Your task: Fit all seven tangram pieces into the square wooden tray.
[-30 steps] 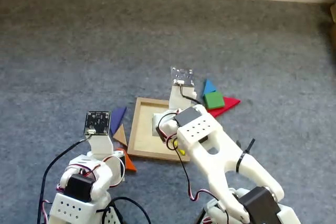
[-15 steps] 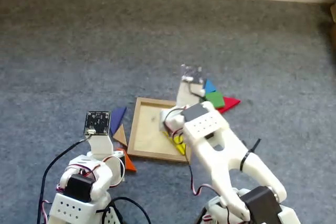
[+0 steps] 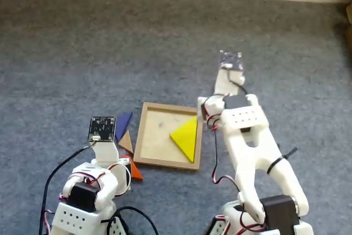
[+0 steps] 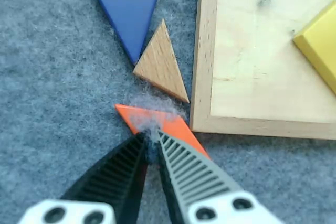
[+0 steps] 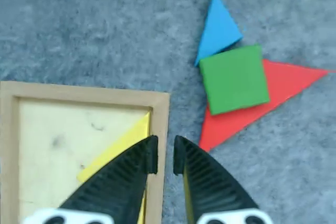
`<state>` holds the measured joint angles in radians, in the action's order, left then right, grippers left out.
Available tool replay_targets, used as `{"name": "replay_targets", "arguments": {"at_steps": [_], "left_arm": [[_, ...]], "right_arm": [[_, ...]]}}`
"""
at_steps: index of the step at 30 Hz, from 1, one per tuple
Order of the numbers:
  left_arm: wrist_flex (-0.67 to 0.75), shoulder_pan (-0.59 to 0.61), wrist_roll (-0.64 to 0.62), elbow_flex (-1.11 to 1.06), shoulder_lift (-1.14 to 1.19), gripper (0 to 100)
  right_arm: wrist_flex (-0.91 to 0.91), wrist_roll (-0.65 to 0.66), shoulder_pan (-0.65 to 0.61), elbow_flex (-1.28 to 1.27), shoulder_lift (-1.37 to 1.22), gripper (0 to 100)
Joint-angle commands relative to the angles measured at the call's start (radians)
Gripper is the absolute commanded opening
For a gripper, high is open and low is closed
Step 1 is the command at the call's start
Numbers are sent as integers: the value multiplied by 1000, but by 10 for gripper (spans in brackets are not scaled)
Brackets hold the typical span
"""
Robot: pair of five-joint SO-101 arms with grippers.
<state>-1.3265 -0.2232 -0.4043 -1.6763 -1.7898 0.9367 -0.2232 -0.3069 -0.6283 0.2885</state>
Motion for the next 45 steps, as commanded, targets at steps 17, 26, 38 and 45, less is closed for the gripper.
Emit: {"name": "replay_targets", "arguments": {"at_steps": [17, 26, 38, 45], "left_arm": [[-2, -12, 2, -21, -8, 7], [-2, -12, 2, -21, -8, 7], [-2, -12, 2, -21, -8, 7], [-2, -12, 2, -21, -8, 7]], "right_arm": [[81, 17, 196, 536, -450, 53], [251, 14, 168, 693, -664, 53], [326, 12, -1, 699, -667, 53], [443, 12, 4, 786, -545, 53]]}}
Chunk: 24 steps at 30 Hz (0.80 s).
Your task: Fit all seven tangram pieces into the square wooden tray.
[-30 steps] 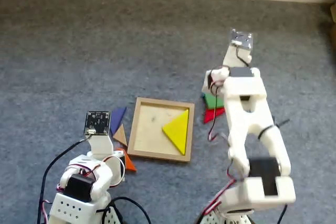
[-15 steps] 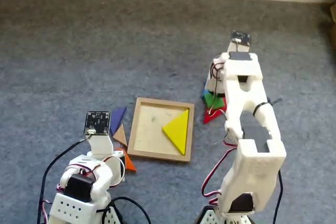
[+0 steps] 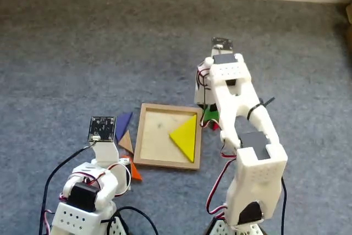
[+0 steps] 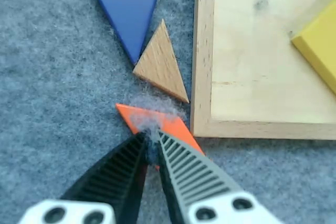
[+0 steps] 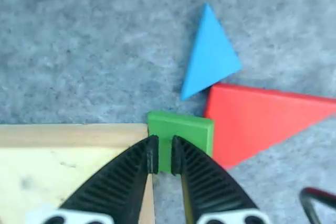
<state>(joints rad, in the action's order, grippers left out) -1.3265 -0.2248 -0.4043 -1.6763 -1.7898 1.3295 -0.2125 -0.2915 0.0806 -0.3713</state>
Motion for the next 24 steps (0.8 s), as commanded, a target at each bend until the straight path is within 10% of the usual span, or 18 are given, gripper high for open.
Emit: {"name": "replay_targets", "arguments": {"at_steps": [1, 12, 24], "left_arm": [[-2, -10, 2, -21, -8, 7], [-2, -10, 2, -21, -8, 7], [-2, -10, 2, -21, -8, 7]], "right_arm": [[61, 2, -12, 82, 128, 53], [62, -258, 61, 77, 143, 306], [-21, -371, 104, 79, 81, 311]]}}
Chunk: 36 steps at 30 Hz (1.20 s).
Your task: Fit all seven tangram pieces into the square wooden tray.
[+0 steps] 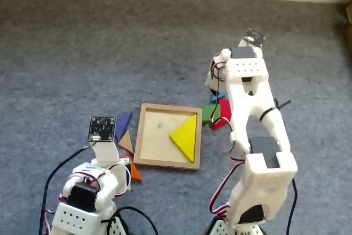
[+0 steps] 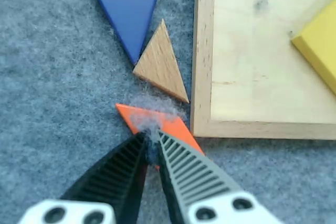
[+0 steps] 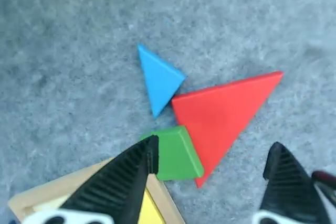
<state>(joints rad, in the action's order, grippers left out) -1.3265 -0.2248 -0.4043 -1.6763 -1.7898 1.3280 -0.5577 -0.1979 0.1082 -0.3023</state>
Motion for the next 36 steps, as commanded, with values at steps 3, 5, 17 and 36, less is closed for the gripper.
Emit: {"name": "replay_targets", "arguments": {"at_steps": [3, 5, 17, 36], "left_arm": [[-2, -10, 2, -21, -8, 7], [-2, -10, 2, -21, -8, 7], [-2, -10, 2, -21, -8, 7], [-2, -10, 2, -21, -8, 7]], "right_arm": [[-16, -32, 15, 53, -73, 311], [-16, -32, 15, 56, -110, 311], [-116, -80, 16, 45, -125, 311], [-105, -140, 91, 91, -278, 311]]}}
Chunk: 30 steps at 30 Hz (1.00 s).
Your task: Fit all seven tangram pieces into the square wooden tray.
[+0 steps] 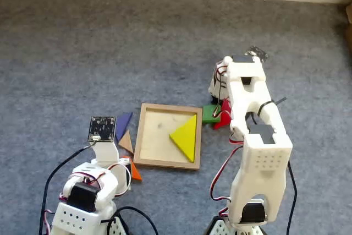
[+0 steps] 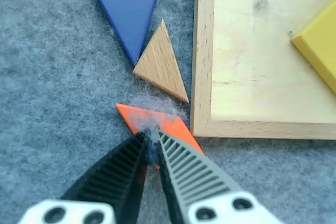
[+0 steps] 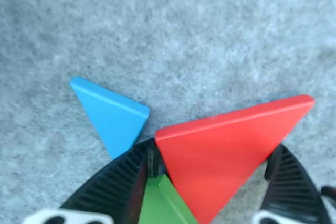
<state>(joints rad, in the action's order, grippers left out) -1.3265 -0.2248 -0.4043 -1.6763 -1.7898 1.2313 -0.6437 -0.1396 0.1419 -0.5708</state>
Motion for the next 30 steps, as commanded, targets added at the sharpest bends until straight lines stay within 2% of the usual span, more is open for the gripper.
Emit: {"name": "replay_targets", "arguments": {"at_steps": [1, 5, 14, 19, 25, 30], "left_arm": [[-2, -10, 2, -21, -8, 7], [-2, -10, 2, -21, -8, 7], [-2, -10, 2, -21, -8, 7], [-2, -10, 2, -21, -8, 7], [-2, -10, 2, -21, -8, 7], [-2, -10, 2, -21, -8, 7]], "right_arm": [[-8, -84, 35, 76, -12, 311], [-8, -147, 51, 113, -15, 311], [-12, -155, 64, 119, -16, 311], [-18, -258, 67, 120, -13, 314], [-18, -262, 67, 120, -18, 319], [-19, -262, 64, 117, -21, 443]]}}
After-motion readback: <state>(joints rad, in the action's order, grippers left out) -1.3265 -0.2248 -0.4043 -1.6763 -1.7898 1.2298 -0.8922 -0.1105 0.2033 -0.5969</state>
